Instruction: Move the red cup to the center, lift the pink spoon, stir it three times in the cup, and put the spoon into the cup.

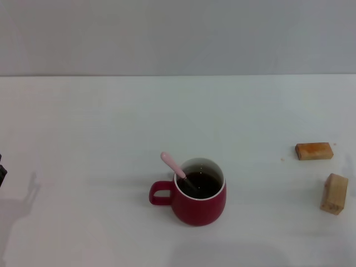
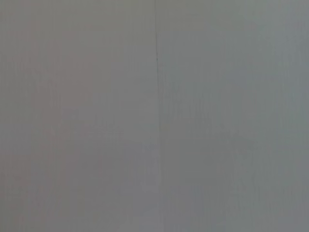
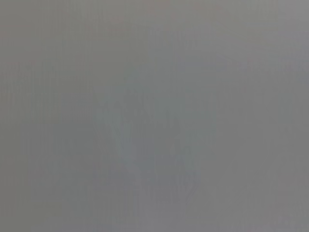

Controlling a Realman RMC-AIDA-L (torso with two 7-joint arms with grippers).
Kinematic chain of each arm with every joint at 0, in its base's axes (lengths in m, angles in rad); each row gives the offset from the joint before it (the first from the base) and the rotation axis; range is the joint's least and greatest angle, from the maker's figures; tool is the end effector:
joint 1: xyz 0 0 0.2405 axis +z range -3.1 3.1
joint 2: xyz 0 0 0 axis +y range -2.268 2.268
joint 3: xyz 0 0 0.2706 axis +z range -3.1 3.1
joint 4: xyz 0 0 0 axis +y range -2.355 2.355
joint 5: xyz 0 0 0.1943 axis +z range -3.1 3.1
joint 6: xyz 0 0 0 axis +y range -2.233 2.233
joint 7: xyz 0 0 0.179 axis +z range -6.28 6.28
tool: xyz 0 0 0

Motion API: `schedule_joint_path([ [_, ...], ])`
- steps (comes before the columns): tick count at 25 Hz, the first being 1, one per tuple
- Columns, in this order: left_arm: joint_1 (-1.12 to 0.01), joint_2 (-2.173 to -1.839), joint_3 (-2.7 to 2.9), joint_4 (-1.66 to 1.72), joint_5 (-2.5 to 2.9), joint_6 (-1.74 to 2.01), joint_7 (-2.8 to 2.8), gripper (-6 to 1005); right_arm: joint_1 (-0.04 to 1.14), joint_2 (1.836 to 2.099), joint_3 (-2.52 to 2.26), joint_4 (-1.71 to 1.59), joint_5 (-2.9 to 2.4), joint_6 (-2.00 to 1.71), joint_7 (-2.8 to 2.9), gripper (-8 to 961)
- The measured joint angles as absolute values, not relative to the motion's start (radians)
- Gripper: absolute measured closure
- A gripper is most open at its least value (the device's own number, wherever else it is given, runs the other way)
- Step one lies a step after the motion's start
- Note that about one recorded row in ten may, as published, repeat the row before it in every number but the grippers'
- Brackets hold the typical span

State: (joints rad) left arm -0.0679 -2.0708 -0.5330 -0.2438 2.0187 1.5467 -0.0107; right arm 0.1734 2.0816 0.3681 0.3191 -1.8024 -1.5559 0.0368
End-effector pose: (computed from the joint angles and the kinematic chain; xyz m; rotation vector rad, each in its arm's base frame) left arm -0.3641 0.2267 0.0062 -1.4138 -0.4605 -0.6686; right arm 0.3327 0.2601 -0.0043 -1.3807 0.5054 0.8294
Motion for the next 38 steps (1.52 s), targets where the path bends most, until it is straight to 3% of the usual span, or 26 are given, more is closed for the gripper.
schedule_joint_path([
  [38, -0.075, -2.069, -0.537, -0.247, 2.019, 1.509, -0.021, 150, 0.155, 2.083, 0.325, 0.305, -1.802, -1.557, 0.036, 334],
])
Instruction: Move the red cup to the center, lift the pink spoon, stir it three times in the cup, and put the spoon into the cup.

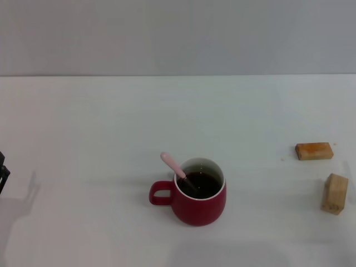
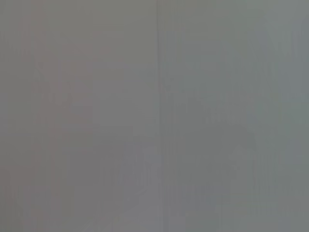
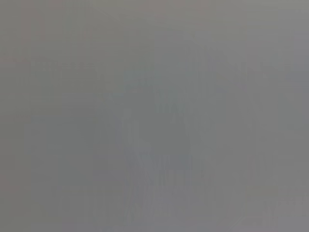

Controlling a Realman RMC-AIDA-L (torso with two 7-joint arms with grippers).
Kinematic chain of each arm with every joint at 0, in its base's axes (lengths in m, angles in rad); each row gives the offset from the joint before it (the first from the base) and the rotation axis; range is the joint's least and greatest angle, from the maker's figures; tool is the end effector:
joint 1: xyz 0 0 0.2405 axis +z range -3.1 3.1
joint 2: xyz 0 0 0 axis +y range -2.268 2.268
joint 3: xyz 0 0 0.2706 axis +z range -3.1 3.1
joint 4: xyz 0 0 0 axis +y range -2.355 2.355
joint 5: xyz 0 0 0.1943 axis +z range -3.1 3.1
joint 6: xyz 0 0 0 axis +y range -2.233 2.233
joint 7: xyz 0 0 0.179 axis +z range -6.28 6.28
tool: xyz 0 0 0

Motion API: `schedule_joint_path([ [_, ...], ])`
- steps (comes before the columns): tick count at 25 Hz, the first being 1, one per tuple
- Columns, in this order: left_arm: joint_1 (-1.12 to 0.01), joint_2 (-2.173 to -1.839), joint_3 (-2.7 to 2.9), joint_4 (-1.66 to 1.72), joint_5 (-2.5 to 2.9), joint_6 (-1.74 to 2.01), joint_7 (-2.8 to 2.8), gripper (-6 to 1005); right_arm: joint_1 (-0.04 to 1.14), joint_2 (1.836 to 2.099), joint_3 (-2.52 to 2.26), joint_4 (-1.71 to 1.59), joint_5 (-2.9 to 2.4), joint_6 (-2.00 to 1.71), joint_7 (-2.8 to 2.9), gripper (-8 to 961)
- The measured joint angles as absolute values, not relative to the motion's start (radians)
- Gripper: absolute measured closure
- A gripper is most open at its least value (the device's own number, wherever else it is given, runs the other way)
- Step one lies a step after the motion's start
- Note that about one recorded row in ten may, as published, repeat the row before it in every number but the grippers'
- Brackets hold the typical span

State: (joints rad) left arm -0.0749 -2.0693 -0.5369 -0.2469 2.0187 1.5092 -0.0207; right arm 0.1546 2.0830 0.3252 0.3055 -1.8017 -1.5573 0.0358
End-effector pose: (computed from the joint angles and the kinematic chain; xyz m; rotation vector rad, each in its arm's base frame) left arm -0.3676 0.2306 0.0028 -1.4242 -0.4926 -0.6579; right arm 0.3357 0.2512 -0.0106 -1.4194 0.5090 0.8091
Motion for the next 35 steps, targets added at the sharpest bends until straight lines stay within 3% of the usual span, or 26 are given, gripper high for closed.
schedule_joint_path([
  [35, -0.083, -2.069, -0.538, -0.250, 2.003, 1.491, -0.022, 150, 0.179, 2.083, 0.302, 0.296, -1.798, -1.530, 0.035, 334],
])
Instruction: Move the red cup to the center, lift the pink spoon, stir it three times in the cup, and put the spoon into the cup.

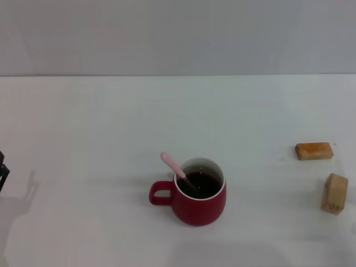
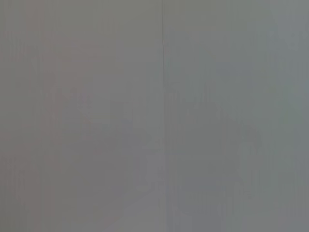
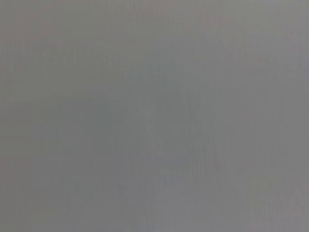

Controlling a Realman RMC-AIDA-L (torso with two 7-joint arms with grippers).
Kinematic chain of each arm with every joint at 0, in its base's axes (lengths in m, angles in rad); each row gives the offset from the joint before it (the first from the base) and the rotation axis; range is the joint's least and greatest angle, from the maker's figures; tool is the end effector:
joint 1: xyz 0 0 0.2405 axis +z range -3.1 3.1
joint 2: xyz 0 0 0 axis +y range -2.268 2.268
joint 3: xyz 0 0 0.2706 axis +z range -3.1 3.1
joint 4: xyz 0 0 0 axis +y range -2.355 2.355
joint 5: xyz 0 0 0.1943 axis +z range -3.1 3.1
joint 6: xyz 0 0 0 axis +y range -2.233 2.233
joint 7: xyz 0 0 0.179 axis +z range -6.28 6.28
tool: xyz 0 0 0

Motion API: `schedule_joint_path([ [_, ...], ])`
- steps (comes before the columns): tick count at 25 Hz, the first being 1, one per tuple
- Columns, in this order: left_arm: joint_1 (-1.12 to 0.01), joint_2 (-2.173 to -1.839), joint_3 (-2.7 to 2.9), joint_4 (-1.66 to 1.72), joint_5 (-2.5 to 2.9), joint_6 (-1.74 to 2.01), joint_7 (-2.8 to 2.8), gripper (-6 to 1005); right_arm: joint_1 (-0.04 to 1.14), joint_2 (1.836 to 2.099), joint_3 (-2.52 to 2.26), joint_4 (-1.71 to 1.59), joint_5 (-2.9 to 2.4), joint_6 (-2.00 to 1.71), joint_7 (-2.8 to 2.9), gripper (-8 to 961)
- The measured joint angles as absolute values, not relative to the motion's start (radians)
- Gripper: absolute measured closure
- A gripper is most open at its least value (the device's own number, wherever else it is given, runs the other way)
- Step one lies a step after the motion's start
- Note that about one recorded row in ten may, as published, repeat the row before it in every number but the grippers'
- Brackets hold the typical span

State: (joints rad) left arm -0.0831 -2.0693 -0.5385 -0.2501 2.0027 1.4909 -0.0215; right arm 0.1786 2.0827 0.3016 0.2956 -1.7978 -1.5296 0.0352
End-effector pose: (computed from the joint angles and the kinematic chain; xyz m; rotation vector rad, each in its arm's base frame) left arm -0.3696 0.2342 0.0028 -1.4158 -0.5079 -0.6514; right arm 0.3331 0.2586 -0.0166 -1.4625 0.5080 0.8012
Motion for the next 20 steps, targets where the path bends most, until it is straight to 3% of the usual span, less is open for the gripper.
schedule_joint_path([
  [20, -0.089, -2.068, -0.542, -0.259, 1.989, 1.499, -0.020, 150, 0.199, 2.086, 0.311, 0.307, -1.795, -1.506, 0.035, 334],
])
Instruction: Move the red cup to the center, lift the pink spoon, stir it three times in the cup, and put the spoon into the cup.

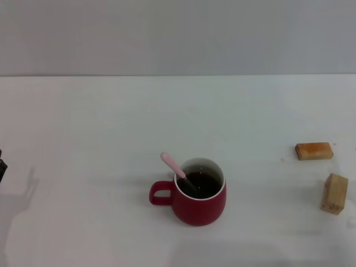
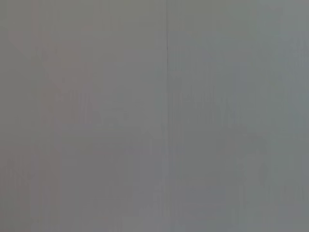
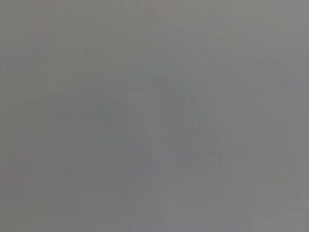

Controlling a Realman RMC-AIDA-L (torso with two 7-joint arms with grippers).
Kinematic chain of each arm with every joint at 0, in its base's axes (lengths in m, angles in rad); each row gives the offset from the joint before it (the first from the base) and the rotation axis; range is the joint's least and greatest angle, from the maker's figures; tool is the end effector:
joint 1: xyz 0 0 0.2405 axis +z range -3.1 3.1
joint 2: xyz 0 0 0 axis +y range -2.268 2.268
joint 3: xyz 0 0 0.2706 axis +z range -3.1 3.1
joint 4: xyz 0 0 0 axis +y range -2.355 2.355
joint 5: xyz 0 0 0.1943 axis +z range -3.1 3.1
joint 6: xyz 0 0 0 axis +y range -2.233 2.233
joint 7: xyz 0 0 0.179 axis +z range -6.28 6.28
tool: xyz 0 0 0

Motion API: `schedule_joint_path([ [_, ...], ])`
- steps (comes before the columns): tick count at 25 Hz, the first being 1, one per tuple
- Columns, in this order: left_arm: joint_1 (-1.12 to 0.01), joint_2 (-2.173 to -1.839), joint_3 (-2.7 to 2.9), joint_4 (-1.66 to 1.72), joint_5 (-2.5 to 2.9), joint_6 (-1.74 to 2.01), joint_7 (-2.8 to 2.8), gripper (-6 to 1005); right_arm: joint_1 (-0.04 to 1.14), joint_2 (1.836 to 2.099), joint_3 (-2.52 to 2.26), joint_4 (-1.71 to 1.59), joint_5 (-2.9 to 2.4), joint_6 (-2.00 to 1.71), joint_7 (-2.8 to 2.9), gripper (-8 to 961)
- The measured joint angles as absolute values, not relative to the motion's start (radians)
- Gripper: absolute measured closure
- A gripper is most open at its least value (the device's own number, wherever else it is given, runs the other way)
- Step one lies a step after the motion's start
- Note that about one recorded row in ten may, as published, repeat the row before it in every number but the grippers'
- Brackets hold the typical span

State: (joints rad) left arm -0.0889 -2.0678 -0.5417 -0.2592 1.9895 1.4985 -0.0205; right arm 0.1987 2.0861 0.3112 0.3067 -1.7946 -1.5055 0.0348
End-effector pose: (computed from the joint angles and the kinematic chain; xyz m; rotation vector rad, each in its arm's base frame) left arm -0.3677 0.2369 0.0059 -1.3973 -0.5031 -0.6648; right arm 0.3291 0.2666 -0.0201 -1.4649 0.5230 0.8104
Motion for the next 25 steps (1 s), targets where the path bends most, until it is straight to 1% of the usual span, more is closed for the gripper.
schedule_joint_path([
  [25, -0.064, -2.071, -0.530, -0.269, 1.997, 1.503, -0.019, 150, 0.175, 2.085, 0.281, 0.308, -1.802, -1.567, 0.035, 334],
])
